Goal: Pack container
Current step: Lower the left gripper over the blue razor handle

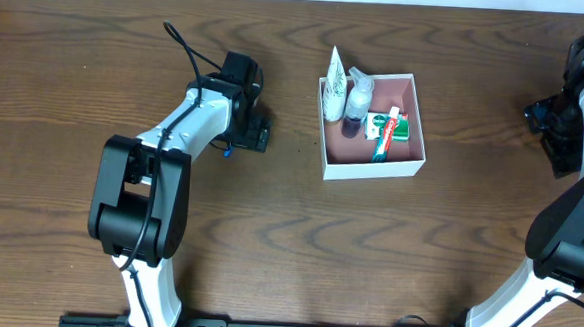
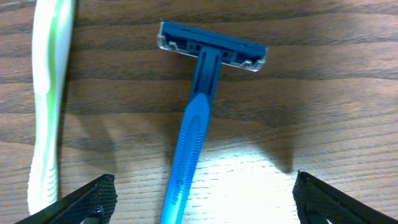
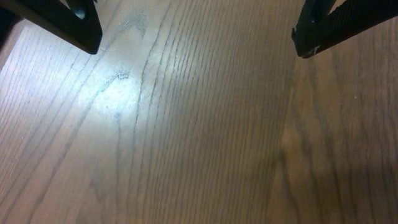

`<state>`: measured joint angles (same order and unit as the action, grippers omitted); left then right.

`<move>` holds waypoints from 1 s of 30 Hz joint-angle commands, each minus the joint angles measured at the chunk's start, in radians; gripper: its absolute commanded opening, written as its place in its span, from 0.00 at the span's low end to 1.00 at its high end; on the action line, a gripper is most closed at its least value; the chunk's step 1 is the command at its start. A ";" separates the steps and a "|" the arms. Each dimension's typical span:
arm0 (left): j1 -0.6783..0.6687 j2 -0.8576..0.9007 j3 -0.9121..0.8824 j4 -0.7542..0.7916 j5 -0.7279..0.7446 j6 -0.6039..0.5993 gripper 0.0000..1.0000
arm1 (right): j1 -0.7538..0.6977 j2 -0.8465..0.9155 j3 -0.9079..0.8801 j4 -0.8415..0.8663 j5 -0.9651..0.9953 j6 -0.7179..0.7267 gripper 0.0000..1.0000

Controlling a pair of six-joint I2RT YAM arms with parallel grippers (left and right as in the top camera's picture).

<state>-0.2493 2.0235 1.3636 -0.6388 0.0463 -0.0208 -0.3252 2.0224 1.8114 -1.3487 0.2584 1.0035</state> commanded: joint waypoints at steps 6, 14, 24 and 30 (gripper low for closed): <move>0.004 0.016 -0.018 -0.003 0.022 0.009 0.91 | -0.002 0.005 0.005 -0.001 0.014 0.013 0.99; 0.004 0.020 -0.018 -0.003 0.022 0.009 0.90 | -0.002 0.005 0.005 -0.002 0.014 0.013 0.99; 0.004 0.058 -0.018 0.009 0.021 0.010 0.90 | -0.002 0.005 0.005 -0.001 0.014 0.013 0.99; 0.004 0.058 -0.018 0.027 0.021 0.010 0.90 | -0.002 0.005 0.005 -0.002 0.014 0.013 0.99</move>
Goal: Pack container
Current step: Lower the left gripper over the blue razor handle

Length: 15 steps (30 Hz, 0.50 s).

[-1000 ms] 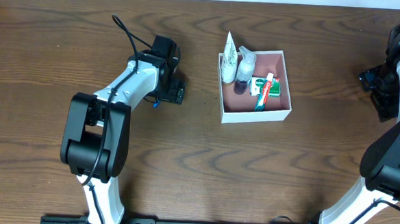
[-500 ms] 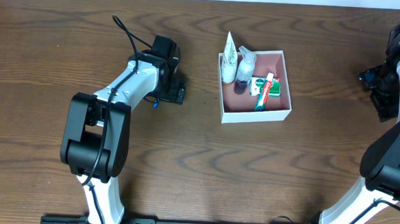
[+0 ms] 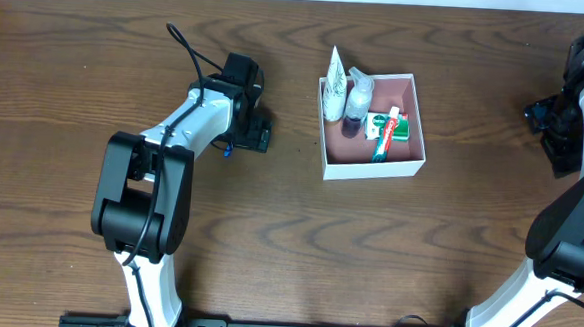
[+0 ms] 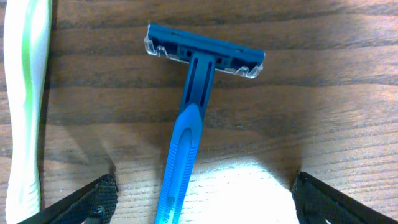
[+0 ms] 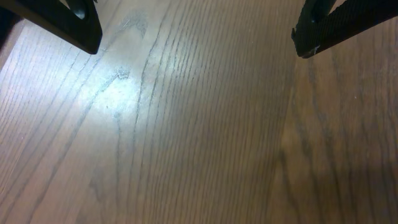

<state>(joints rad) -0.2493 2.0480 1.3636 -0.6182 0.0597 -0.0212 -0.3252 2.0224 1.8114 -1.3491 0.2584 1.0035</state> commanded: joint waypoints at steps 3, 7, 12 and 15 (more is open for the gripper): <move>0.004 0.034 -0.018 0.011 0.008 0.010 0.79 | -0.002 0.005 0.005 -0.001 0.014 0.013 0.99; 0.004 0.034 -0.018 0.021 0.008 0.010 0.64 | -0.002 0.005 0.005 -0.001 0.014 0.013 0.99; 0.004 0.034 -0.018 0.031 0.007 0.010 0.53 | -0.002 0.005 0.005 -0.001 0.014 0.013 0.99; 0.004 0.034 -0.018 0.034 0.007 0.010 0.51 | -0.002 0.005 0.005 -0.001 0.014 0.013 0.99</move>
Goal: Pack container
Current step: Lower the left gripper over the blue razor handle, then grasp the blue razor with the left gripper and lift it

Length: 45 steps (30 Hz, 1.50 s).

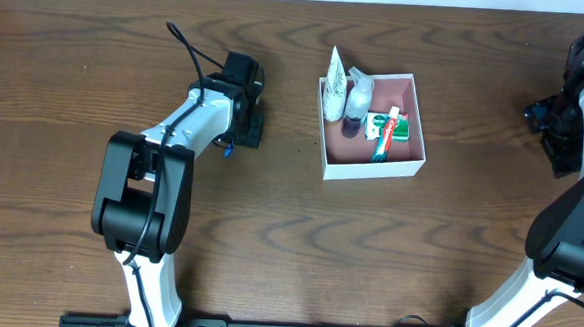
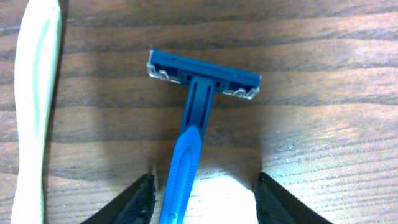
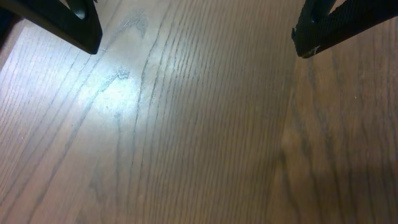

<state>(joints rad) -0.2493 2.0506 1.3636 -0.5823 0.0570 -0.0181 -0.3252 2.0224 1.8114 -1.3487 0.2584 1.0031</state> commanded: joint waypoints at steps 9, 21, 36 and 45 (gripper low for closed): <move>0.004 0.031 -0.018 0.008 -0.005 0.007 0.37 | -0.002 0.005 0.005 -0.002 0.014 0.013 0.99; 0.004 0.019 -0.005 0.010 -0.005 0.006 0.08 | -0.002 0.005 0.005 -0.002 0.014 0.013 0.99; 0.000 -0.326 0.022 -0.040 0.092 -0.047 0.08 | -0.002 0.005 0.005 -0.002 0.014 0.013 0.99; -0.124 -0.694 0.022 0.103 0.249 -0.137 0.08 | -0.003 0.005 0.005 -0.002 0.014 0.013 0.99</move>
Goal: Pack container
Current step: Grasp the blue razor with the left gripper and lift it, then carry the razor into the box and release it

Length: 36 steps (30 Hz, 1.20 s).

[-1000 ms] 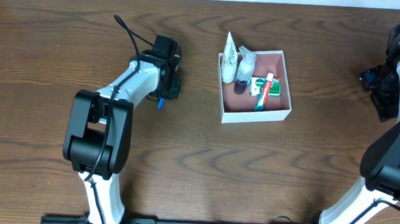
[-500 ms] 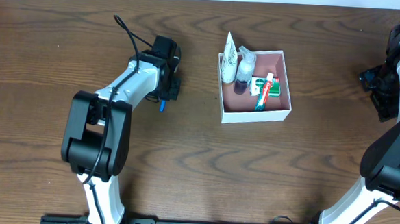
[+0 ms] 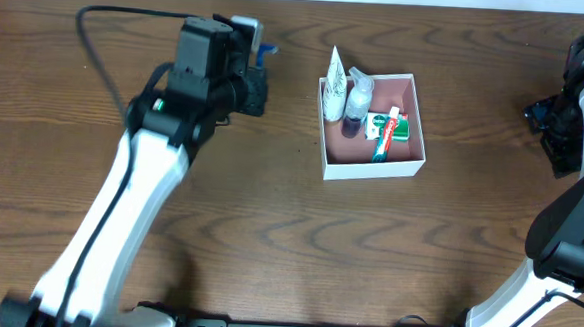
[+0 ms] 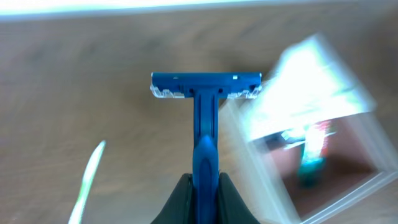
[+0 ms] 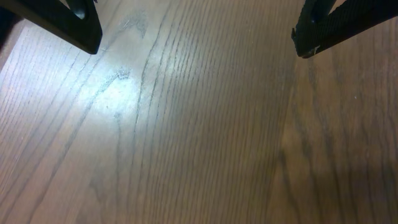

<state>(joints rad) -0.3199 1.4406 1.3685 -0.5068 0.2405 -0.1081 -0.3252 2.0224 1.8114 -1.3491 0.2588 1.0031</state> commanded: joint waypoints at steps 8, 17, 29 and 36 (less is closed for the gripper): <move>-0.290 -0.147 0.016 0.237 0.061 -0.047 0.08 | -0.003 0.005 0.005 -0.001 0.014 0.014 0.99; -0.428 0.102 0.017 0.441 0.062 -0.055 0.09 | -0.003 0.005 0.005 -0.001 0.014 0.013 0.99; -0.431 0.378 0.017 0.577 -0.001 -0.119 0.09 | -0.002 0.005 0.005 -0.001 0.014 0.013 0.99; -0.431 0.450 0.016 0.577 -0.117 -0.119 0.09 | -0.002 0.005 0.005 -0.001 0.014 0.013 0.99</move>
<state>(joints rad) -0.7536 1.8729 1.3808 0.0628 0.2005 -0.2150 -0.3252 2.0224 1.8114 -1.3487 0.2588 1.0035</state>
